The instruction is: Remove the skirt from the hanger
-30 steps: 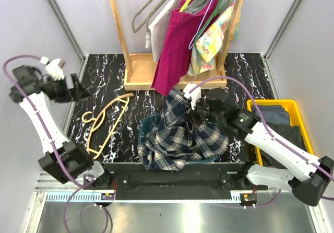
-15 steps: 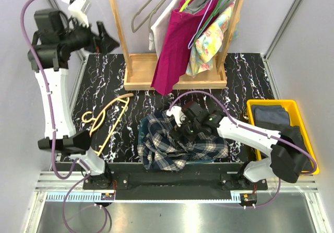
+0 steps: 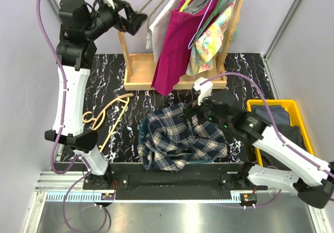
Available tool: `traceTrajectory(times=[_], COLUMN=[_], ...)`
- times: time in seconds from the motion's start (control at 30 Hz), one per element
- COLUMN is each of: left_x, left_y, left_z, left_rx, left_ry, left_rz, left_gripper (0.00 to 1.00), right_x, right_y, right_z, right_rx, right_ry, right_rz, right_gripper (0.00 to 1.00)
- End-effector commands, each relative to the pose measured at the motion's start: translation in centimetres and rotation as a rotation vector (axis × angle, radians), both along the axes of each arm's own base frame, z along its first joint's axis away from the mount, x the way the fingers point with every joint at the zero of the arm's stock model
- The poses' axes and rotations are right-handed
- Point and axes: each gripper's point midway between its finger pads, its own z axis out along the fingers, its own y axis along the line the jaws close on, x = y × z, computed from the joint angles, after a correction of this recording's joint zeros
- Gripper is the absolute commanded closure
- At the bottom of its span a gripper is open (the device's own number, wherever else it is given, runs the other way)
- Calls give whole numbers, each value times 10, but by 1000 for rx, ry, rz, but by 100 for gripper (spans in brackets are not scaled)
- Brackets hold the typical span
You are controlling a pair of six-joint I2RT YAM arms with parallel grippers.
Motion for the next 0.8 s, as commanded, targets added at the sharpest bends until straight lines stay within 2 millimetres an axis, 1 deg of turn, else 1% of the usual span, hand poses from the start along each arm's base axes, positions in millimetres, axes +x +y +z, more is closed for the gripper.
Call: traceTrajectory(times=[0.0,0.03,0.07,0.1,0.17,0.2,0.27,0.3,0.37,0.4,0.43,0.47,0.5,0.53,0.57,0.63,0.7,0.77], left_x=[-14,-12,-8,-1,8,17,27,36,46,56,61,69,72,78,83,86,86,83], left_y=[-26,-31,-36,-46,-54,-64,-69,-76,-77,-80,-78,-80,-82,-79,-81,-81,-83,-81], left_z=[53,52,49,40,31,20,9,-2,-8,-16,-18,-24,-26,-26,-29,-31,-34,-33], left_rx=[-50,-52,-52,-42,-36,-8,19,31,42,48,47,50,49,42,40,35,34,37], left_ry=[-215,-213,-209,-195,-182,-179,-178,-159,-156,-142,-141,-134,-131,-136,-133,-128,-118,-118], left_rz=[-43,-54,-60,-74,-77,-81,-68,-66,-31,-18,3,11,15,38,43,45,39,40], left_gripper=[1,1,1,1,1,1,1,1,1,1,1,1,1,1,1,1,1,1], right_x=[8,7,7,6,6,5,2,1,-3,-4,-7,-8,-10,-12,-12,-15,-17,-17], right_y=[-17,-19,-25,-28,-38,-41,-49,-51,-59,-61,-64,-68,-69,-72,-74,-79,-81,-80], right_z=[33,36,42,45,53,53,59,57,60,58,60,56,56,57,54,54,51,49], right_rx=[105,120,138,150,186,191,223,226,252,258,272,270,279,288,284,294,290,287], right_ry=[-56,-55,-66,-69,-81,-83,-90,-88,-88,-77,-78,-69,-64,-63,-57,-52,-46,-43], right_rz=[-138,-148,-171,-184,-229,-241,-262,-266,-288,-297,-304,-315,-318,-322,-330,-338,-343,-341], right_gripper=[0,0,0,0,0,0,0,0,0,0,0,0,0,0,0,0,0,0])
